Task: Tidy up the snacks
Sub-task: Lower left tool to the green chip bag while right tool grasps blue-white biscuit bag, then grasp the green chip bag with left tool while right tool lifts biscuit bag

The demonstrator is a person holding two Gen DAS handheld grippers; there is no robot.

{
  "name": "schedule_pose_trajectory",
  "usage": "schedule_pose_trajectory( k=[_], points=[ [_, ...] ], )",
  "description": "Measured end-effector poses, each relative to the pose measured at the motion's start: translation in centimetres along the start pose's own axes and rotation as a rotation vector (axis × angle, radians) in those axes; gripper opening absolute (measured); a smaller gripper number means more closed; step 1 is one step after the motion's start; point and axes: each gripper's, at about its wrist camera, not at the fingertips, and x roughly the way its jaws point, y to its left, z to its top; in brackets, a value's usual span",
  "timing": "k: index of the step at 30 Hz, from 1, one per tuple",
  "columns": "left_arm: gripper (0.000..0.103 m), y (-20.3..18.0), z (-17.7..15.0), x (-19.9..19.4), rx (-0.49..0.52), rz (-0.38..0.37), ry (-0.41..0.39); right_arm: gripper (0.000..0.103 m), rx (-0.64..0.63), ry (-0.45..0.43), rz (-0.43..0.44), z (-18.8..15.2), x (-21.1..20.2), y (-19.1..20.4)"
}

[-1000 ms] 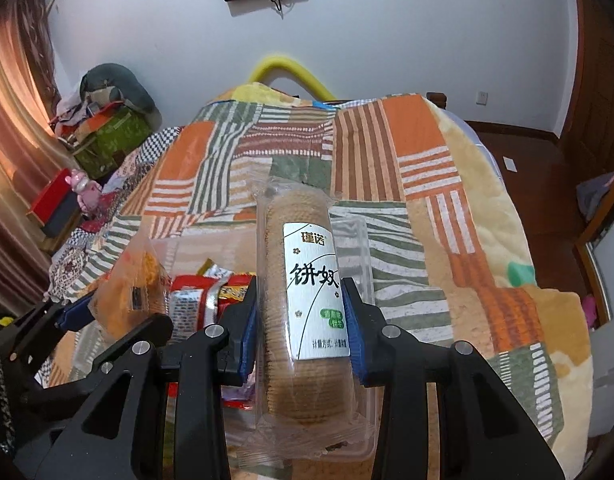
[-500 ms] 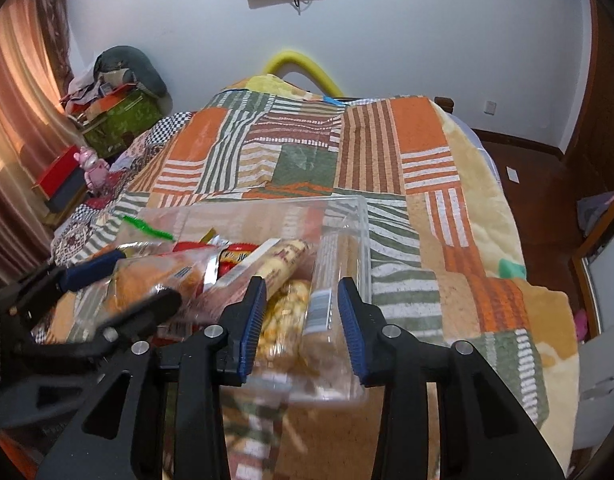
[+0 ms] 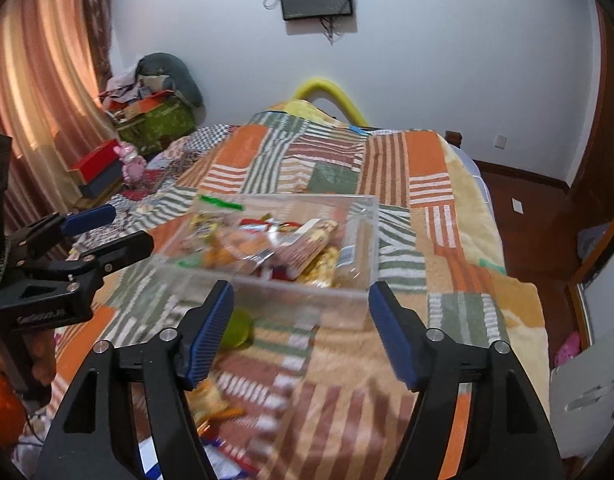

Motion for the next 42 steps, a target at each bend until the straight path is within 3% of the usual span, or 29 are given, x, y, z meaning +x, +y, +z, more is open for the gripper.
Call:
schedule_pose_trajectory(
  k=[8, 13, 18, 23, 32, 42],
  points=[
    [0.087, 2.0, -5.5, -2.6, -0.014, 0.034, 0.060, 0.084, -0.039, 0.056, 0.045, -3.9, 0.3, 4.3],
    [0.088, 2.4, -9.0, -2.9, -0.006, 0.058, 0.107, 0.085, -0.053, 0.124, 0.071, -6.1, 2.0, 6.1],
    [0.087, 2.7, -11.3, -2.2, -0.046, 0.027, 0.155, 0.084, -0.039, 0.213, 0.092, -8.2, 4.1, 7.0],
    [0.087, 2.3, -12.5, -1.2, -0.036, 0.014, 0.190, 0.085, -0.069, 0.253, 0.062, -10.1, 4.2, 6.9],
    [0.088, 1.6, -12.5, 2.4, 0.002, 0.023, 0.221, 0.085, -0.003, 0.286, -0.030, -10.5, 4.3, 2.3],
    [0.086, 2.6, -12.6, 7.1, -0.009, -0.004, 0.272, 0.085, -0.070, 0.278, 0.002, -9.1, 5.5, 3.4]
  ],
)
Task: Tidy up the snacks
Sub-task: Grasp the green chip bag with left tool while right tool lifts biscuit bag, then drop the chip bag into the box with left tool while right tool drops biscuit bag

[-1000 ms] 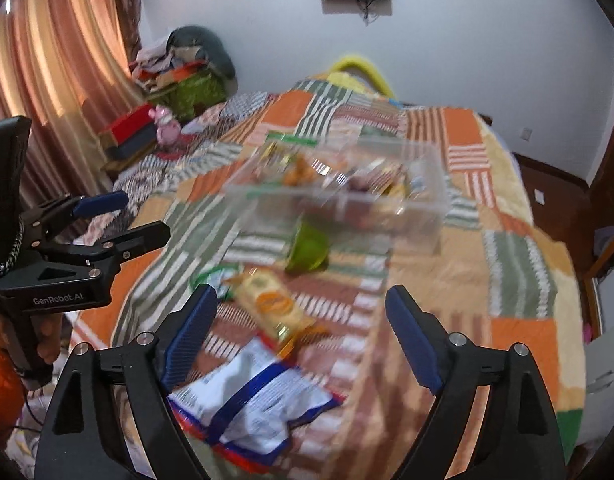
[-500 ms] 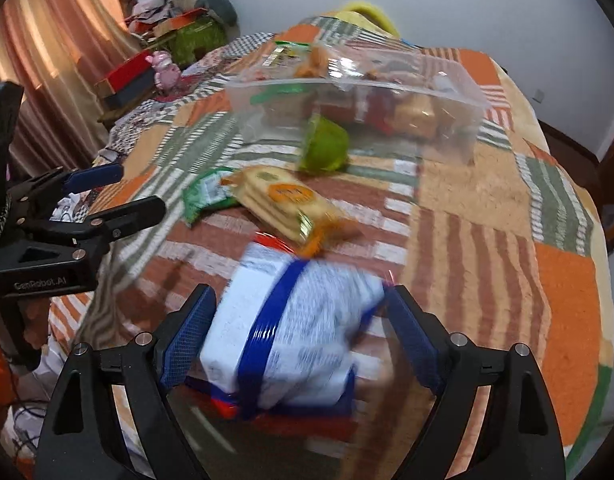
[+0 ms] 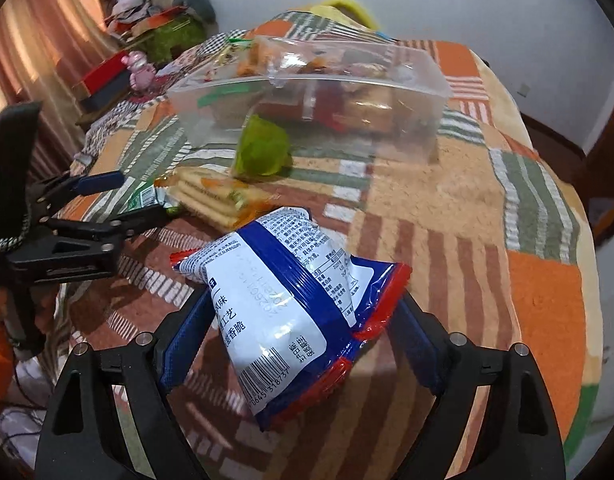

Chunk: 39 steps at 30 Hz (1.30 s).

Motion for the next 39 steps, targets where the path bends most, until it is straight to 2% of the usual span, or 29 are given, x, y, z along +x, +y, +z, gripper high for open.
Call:
schedule_pose_trajectory(
  k=[2, 6, 8, 12, 15, 19, 24, 32, 39],
  points=[
    [0.080, 0.1, 0.0, 0.4, -0.010, -0.025, 0.002, 0.085, -0.008, 0.006, 0.010, 0.4, 0.6, 0.1],
    [0.060, 0.4, 0.0, 0.7, -0.035, -0.092, 0.006, 0.085, -0.015, 0.013, 0.033, 0.8, 1.5, 0.0],
    [0.050, 0.4, 0.0, 0.7, -0.038, -0.104, 0.006, 0.076, -0.011, 0.008, 0.044, 0.9, 1.5, 0.0],
    [0.045, 0.3, -0.1, 0.2, -0.029, -0.090, 0.003, 0.063, 0.003, -0.015, 0.066, 0.8, 1.1, -0.5],
    [0.043, 0.2, -0.5, -0.4, -0.032, -0.079, 0.003, 0.056, 0.017, -0.030, 0.062, 0.7, 0.9, -0.7],
    [0.042, 0.4, -0.7, -1.5, -0.035, -0.079, -0.006, 0.054, 0.033, -0.046, 0.039, 0.8, 0.3, -1.0],
    [0.042, 0.7, -0.1, -3.7, -0.037, -0.072, -0.060, 0.053, 0.048, -0.076, 0.020, 1.1, -0.9, -1.8],
    [0.042, 0.3, 2.7, -6.4, -0.038, -0.069, -0.154, 0.053, 0.085, -0.162, -0.015, 2.7, -3.3, -3.1],
    [0.042, 0.5, 6.1, -6.6, -0.051, -0.060, -0.210, 0.053, 0.112, -0.248, -0.054, 5.2, -4.6, -4.3]
  ],
)
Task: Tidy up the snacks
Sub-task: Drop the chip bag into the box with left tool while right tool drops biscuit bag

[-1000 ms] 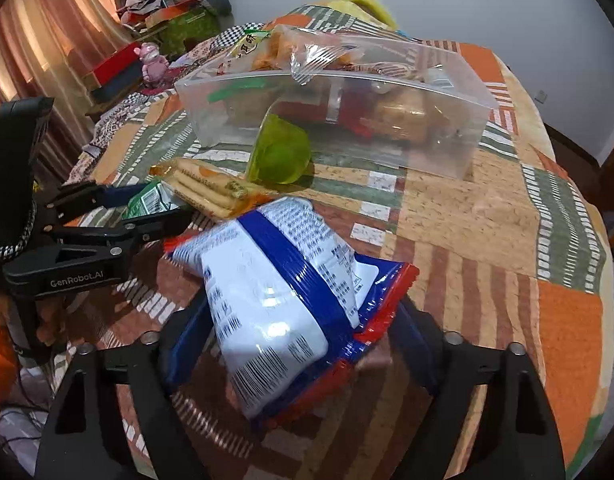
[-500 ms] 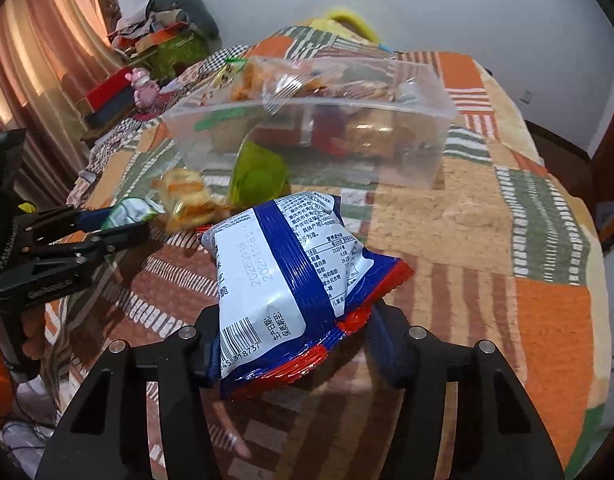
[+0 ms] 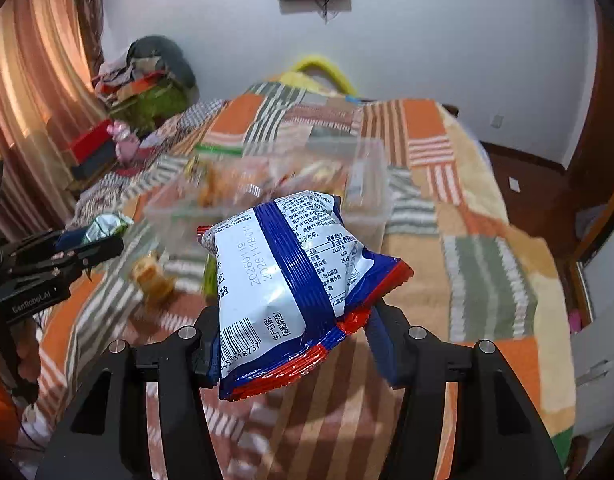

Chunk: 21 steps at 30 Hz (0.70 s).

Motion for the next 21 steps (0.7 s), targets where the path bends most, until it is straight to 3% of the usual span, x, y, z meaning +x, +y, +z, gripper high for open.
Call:
schedule_pose_trajectory(
  k=[12, 21],
  points=[
    [0.042, -0.4, 6.3, 3.5, -0.010, 0.000, -0.054, 0.053, 0.024, -0.063, -0.030, 4.8, 2.9, -0.5],
    [0.042, -2.1, 9.0, 7.9, 0.004, -0.010, -0.044, 0.053, 0.084, -0.015, -0.026, 6.6, 7.0, -1.9]
  ],
)
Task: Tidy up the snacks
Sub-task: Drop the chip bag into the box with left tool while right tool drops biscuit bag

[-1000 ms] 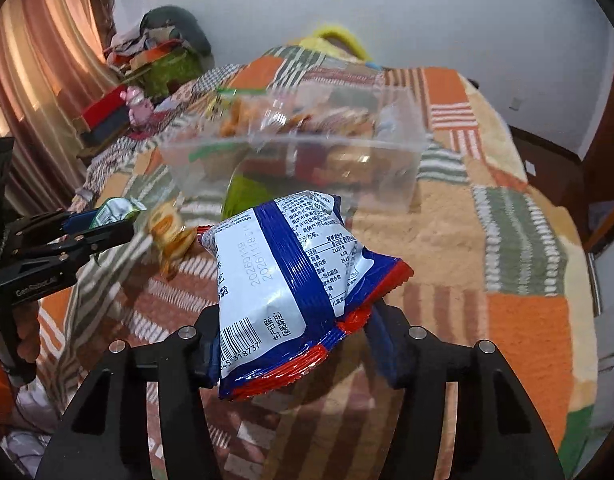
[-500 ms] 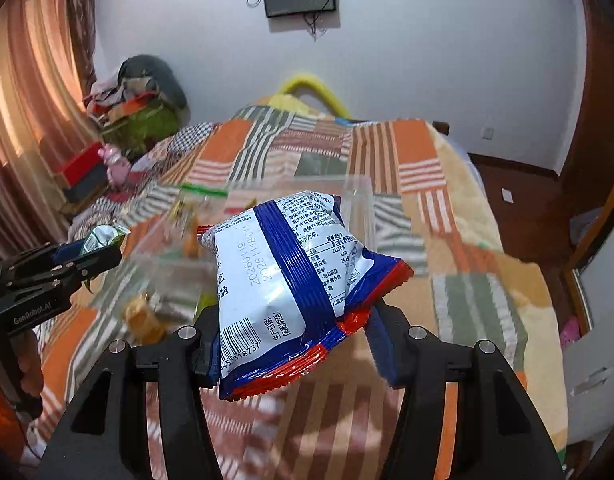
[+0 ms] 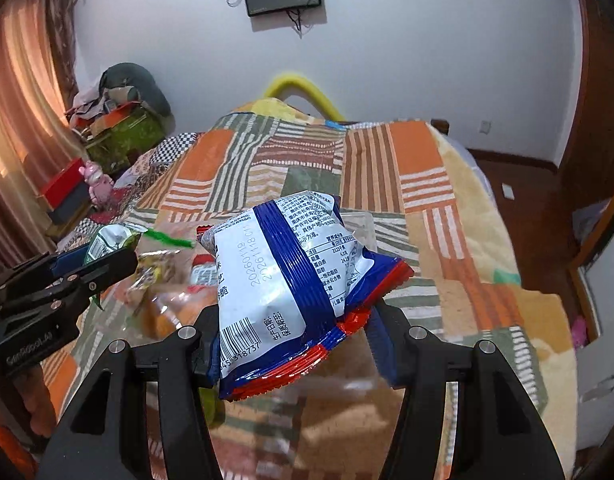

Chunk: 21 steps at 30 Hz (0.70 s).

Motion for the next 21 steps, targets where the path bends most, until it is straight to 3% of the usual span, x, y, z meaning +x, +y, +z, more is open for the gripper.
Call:
schedule_pose_trajectory(
  k=[13, 21],
  points=[
    [0.042, -0.4, 1.4, 5.4, 0.004, 0.007, 0.067, 0.054, -0.017, 0.056, -0.049, 0.2, 3.4, -0.4],
    [0.049, 0.1, 0.7, 5.8, -0.014, 0.016, 0.089, 0.063, -0.047, 0.049, -0.069, 0.2, 3.0, 0.1]
  ],
)
